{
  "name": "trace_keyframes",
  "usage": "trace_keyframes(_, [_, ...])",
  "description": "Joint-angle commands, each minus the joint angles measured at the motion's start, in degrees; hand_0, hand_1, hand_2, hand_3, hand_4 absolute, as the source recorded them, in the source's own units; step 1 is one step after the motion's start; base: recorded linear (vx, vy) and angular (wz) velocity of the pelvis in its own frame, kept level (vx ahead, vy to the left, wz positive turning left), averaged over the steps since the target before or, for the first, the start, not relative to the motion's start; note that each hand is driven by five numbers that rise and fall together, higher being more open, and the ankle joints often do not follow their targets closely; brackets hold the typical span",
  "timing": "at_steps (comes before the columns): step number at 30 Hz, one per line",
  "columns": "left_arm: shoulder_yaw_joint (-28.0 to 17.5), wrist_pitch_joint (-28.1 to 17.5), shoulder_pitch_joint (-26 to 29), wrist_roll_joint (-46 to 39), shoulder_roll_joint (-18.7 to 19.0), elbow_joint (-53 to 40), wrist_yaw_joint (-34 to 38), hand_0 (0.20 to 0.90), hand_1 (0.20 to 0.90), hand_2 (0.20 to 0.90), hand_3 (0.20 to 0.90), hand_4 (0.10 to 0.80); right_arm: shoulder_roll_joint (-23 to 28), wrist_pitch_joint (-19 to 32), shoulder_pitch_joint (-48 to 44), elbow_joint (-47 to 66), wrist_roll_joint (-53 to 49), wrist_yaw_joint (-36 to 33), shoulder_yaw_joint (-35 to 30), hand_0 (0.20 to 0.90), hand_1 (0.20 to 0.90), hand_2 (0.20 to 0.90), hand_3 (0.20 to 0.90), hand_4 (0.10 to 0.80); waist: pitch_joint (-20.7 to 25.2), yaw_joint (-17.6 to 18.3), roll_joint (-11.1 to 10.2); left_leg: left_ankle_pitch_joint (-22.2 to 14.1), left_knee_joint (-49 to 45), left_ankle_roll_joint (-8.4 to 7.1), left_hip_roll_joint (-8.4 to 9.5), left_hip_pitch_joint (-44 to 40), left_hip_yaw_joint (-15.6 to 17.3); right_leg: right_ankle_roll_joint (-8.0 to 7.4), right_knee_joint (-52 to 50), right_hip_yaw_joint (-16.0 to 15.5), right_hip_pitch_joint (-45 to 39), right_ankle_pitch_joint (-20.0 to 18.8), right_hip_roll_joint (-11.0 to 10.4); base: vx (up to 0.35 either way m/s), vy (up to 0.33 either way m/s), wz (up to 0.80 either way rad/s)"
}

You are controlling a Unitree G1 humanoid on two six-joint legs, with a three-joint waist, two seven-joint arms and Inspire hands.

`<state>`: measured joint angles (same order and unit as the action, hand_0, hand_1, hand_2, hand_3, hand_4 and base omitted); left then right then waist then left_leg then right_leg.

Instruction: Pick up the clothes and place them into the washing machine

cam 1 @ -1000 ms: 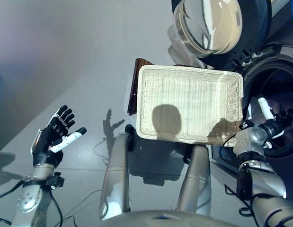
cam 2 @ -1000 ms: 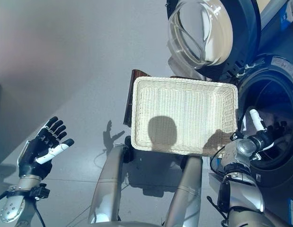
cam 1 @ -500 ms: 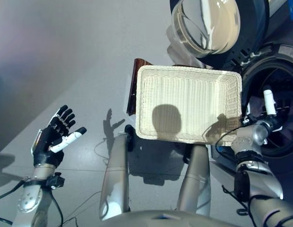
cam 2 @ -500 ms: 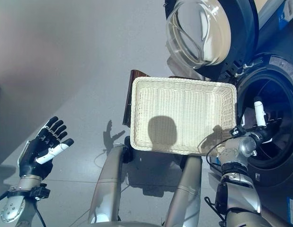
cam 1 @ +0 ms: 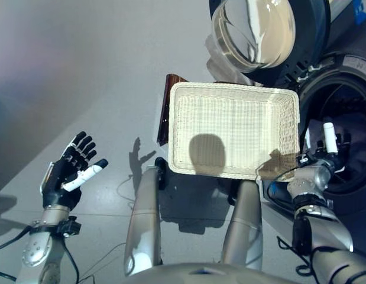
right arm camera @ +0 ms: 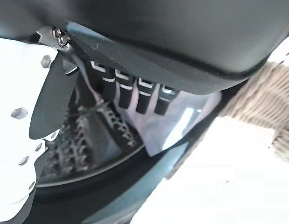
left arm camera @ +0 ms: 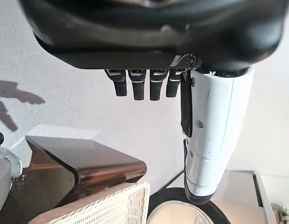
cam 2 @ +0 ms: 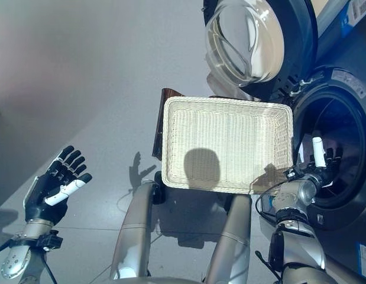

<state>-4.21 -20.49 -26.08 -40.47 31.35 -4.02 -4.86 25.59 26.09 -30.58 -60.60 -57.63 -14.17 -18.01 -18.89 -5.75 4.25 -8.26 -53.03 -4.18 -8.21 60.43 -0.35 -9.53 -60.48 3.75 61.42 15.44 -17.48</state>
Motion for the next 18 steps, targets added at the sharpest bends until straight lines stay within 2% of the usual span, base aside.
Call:
trace_keyframes(1, [-4.8,-4.3,-0.5,-2.3,0.6,-1.6,-0.9,0.9,0.9,0.9,0.9,0.8,2.0,1.3,1.4,-1.4,-1.4,3.6,0.6,0.9,0.9,0.9,0.9,0.8,3.0,-0.8,-0.3,1.7,6.2,-0.47,-0.62,1.2,0.5,0.59,4.1,0.5,3.6,-4.2,-0.9,0.0,0.0,0.0])
trace_keyframes(8, [-4.7,-4.1,-0.9,-2.3,1.3,-1.8,-1.1,0.9,0.9,0.9,0.9,0.8,6.1,-1.4,-0.5,-8.1,3.4,-0.8,-0.3,0.9,0.9,0.9,0.9,0.8,2.6,-1.4,0.4,1.8,6.1,-0.56,-0.56,1.8,0.4,0.64,3.6,0.5,4.2,-3.9,-1.0,0.0,0.0,0.0])
trace_keyframes(10, [-4.6,-4.2,-1.2,-1.3,2.0,-1.9,-0.6,0.9,0.9,0.9,0.9,0.8,8.8,-3.3,-2.2,-12.6,7.6,-5.2,-0.5,0.9,0.9,0.9,0.9,0.8,2.7,-1.8,0.6,1.8,6.0,-0.58,-0.47,2.0,0.3,0.67,3.4,0.5,4.5,-4.0,-1.0,0.0,0.0,0.0])
trace_keyframes(18, [-4.7,-4.4,-1.8,-1.0,3.1,-3.1,0.4,0.9,0.9,0.9,0.9,0.8,12.1,-5.2,-5.0,-12.8,15.8,-8.7,4.0,0.9,0.9,0.9,0.9,0.8,2.9,-2.1,0.5,2.3,6.7,-0.5,-0.52,2.3,0.4,0.48,3.9,0.3,4.8,-4.7,-0.7,0.001,0.003,0.02])
